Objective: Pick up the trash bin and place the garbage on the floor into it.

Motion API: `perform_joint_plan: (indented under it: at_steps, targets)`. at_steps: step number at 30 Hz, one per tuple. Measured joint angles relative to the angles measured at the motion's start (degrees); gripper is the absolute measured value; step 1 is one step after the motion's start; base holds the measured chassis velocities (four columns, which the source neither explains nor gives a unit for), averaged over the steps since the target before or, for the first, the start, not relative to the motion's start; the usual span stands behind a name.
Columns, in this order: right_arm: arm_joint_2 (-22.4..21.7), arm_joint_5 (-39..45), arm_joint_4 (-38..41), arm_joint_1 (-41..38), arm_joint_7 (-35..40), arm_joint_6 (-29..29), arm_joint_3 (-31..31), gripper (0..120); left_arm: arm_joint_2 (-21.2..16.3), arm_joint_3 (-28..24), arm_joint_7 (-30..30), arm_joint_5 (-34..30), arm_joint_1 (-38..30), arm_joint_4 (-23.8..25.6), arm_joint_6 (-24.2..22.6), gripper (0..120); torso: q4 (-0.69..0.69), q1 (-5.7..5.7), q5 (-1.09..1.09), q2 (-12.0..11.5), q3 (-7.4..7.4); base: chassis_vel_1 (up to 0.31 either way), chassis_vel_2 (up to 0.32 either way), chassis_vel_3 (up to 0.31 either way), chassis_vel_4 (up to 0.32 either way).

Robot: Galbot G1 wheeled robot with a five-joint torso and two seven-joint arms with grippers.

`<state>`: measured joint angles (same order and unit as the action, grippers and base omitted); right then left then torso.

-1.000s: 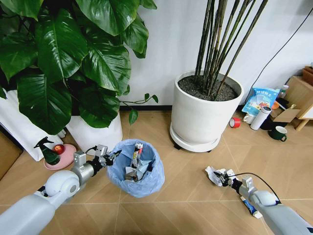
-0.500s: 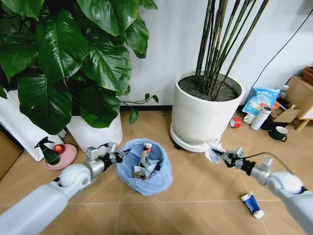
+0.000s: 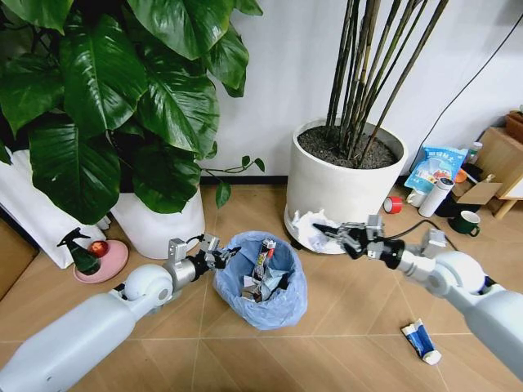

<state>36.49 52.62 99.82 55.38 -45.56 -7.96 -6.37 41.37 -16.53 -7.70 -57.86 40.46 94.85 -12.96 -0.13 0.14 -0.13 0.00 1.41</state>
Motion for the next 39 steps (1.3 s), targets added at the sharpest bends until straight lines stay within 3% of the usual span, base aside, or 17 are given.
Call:
perform_joint_plan:
  at_steps: [16, 24, 27, 32, 39]
  targets:
    - [7.6, -1.7, -6.9, -8.8, -3.5, -1.1, 14.2, 0, 1.2, -0.4, 0.4, -0.5, -0.5, 0.7, -0.1, 0, -0.01, 0.0, 0.01, 0.0, 0.0, 0.0, 0.0, 0.0, 0.0]
    - [8.3, -1.8, -9.1, -13.4, -3.7, -1.1, 18.2, 0, 1.3, -0.5, 0.7, -0.6, -0.5, 1.1, -0.2, 0, -0.01, 0.0, 0.01, 0.0, 0.0, 0.0, 0.0, 0.0, 0.0]
    - [8.3, -1.8, -9.4, -14.5, -3.6, -1.1, 19.4, 15, 1.2, -0.2, 0.7, -0.7, -0.4, 1.3, -0.2, 0, -0.01, 0.0, 0.0, 0.0, 0.0, 0.0, 0.0, 0.0, 0.0]
    - [8.1, -1.9, -9.7, -14.9, -3.5, -1.0, 19.6, 28, 1.2, 0.0, 0.8, -0.7, -0.3, 1.3, -0.2, 0, -0.01, 0.0, 0.0, 0.0, 0.0, 0.0, 0.0, 0.0, 0.0]
    - [7.7, -1.6, -9.5, -15.0, -3.4, -0.9, 19.6, 57, 1.2, 0.0, 0.8, -0.8, -0.1, 1.3, -0.3, 0, -0.01, 0.0, 0.01, 0.0, 0.0, 0.0, 0.0, 0.0, 0.0]
